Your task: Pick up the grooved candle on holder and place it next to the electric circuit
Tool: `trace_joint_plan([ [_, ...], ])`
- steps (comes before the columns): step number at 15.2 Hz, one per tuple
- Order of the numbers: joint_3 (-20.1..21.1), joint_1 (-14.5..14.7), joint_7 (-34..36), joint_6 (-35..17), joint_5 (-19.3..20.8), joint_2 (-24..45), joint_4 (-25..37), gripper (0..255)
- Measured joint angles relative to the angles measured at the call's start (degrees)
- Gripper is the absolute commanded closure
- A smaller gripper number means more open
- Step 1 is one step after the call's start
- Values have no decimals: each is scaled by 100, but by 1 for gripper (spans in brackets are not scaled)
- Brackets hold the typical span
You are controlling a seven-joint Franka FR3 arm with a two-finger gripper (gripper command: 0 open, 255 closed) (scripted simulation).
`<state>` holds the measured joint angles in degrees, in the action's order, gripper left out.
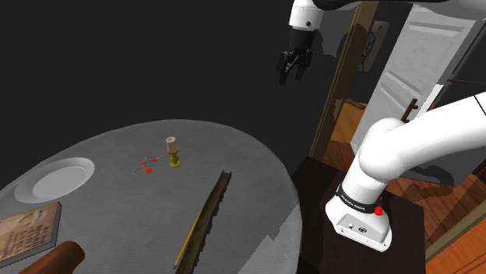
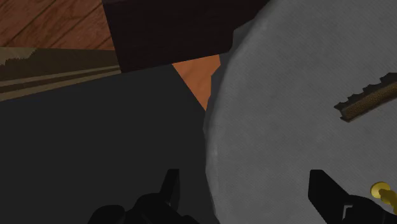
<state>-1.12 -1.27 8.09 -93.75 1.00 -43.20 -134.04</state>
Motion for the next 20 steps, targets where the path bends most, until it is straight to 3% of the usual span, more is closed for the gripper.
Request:
trace_joint_plan([
  [11,695,299,715,-1051,-356,1314,223,0],
  [20,1320,507,1438,-1865,-357,2949,1018,0],
])
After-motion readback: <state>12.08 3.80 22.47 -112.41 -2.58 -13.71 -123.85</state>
